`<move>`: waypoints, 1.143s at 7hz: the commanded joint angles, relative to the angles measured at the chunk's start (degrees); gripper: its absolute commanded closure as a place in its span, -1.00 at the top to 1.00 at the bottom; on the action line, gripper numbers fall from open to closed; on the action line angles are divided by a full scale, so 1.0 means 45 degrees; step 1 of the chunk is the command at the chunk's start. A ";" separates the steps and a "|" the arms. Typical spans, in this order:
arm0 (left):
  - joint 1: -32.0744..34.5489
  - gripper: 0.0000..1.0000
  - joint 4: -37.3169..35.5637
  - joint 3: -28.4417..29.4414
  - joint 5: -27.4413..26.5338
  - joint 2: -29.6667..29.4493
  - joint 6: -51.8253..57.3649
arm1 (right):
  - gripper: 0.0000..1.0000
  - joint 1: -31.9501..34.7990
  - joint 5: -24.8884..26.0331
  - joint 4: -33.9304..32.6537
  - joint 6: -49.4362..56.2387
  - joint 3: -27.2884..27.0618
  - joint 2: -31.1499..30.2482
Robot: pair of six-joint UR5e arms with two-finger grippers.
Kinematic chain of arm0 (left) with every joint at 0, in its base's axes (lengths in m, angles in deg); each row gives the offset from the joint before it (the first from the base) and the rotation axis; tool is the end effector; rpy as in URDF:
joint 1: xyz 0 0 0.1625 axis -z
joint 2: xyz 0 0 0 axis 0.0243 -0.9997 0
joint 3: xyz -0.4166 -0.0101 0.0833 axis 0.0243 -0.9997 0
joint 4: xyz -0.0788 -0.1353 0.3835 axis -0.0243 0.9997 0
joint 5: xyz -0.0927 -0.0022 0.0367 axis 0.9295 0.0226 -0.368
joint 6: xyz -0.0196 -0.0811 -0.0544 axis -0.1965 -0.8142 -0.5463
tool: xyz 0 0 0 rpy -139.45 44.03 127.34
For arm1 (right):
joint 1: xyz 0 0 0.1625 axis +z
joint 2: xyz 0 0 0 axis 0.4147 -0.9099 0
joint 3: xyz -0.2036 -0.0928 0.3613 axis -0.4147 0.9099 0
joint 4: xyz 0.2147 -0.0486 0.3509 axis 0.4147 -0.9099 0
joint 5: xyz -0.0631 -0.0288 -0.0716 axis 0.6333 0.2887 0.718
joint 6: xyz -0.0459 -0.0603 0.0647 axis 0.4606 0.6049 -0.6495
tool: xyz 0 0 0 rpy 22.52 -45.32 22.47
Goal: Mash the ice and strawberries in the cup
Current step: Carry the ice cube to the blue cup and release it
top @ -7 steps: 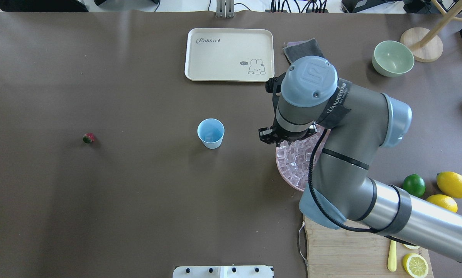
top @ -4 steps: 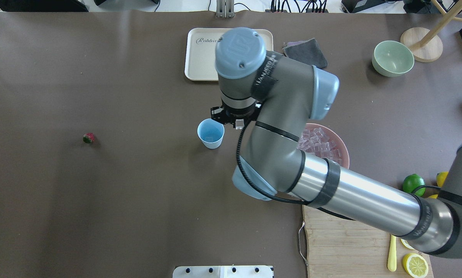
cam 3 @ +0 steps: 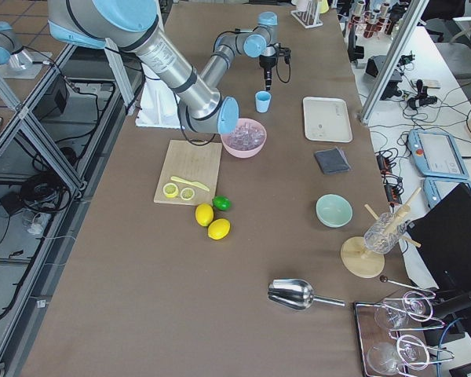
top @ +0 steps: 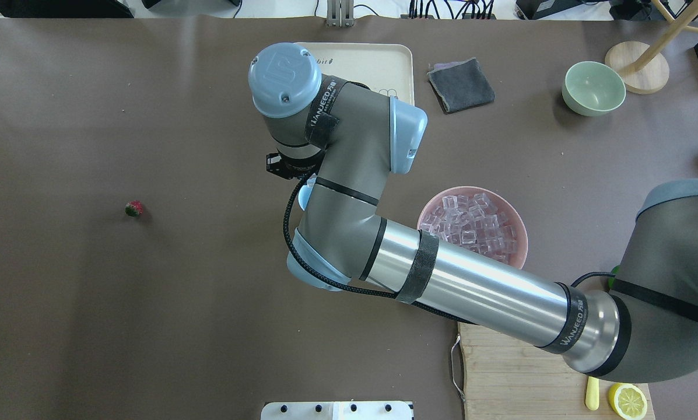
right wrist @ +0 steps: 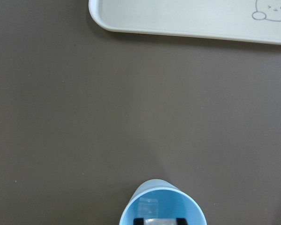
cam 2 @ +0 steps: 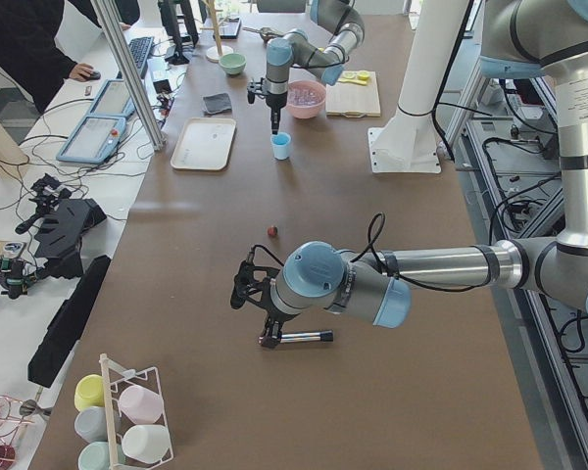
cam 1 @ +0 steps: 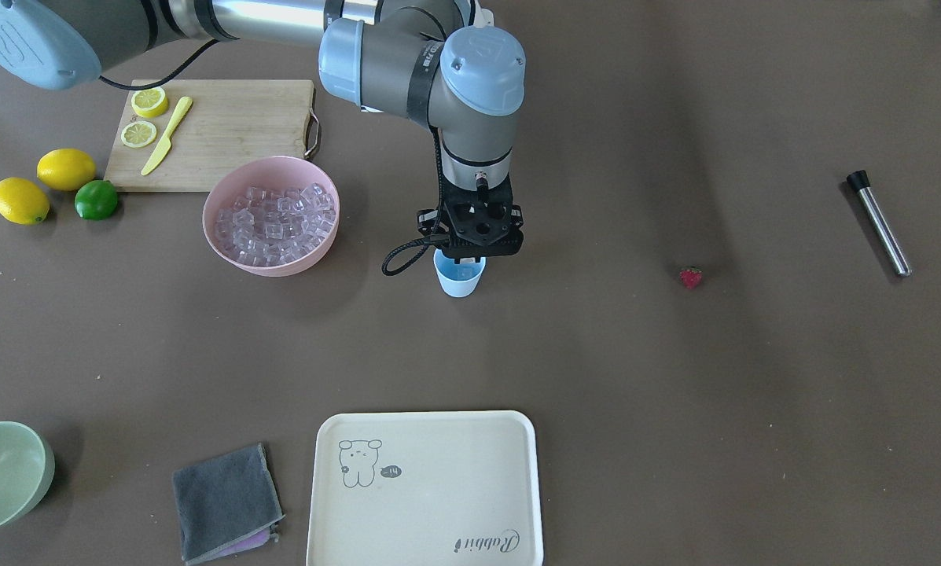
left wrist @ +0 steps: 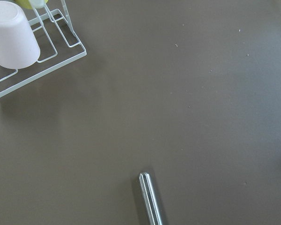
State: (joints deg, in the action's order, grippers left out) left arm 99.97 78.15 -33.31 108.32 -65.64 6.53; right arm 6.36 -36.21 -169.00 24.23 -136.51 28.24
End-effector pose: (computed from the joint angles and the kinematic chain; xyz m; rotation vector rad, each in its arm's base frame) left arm -0.1128 -0.3963 0.6210 0.3598 0.9172 -0.0041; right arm -0.6041 -0.4860 0.0881 0.1203 -0.7555 -0.0114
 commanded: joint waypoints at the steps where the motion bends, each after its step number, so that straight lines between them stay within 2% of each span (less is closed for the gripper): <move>1: -0.0011 0.99 -0.0004 0.0059 0.0003 0.0008 0.0000 | -0.86 -0.0121 0.0084 0.0133 0.0017 -0.0100 -0.0170; 3: -0.0011 0.99 -0.0005 0.0060 0.0003 -0.0012 0.0000 | -0.30 -0.0179 0.0064 0.0465 0.0017 -0.0002 -0.0307; 4: -0.0011 0.99 -0.0024 0.0098 0.0003 -0.0031 0.0000 | 0.96 -0.0199 0.0064 0.0465 0.0095 -0.0060 -0.0404; 6: -0.0011 0.99 -0.0005 0.0157 0.0003 -0.0090 0.0000 | 0.98 -0.0199 0.0025 0.0426 0.0076 -0.0332 -0.0424; 7: -0.0011 0.99 -0.0005 0.0215 -0.0016 -0.0148 0.0000 | 0.98 -0.0141 -0.0033 0.0233 0.0095 -0.1320 -0.1062; 8: -0.0011 0.99 -0.0005 0.0196 0.0003 -0.0149 0.0000 | 0.96 -0.0082 -0.0053 -0.0040 0.0250 -0.3380 -0.2751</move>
State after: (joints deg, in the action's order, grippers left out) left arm 99.91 78.12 -32.46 108.30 -66.22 6.53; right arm 5.72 -36.28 -167.98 24.81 -143.37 22.40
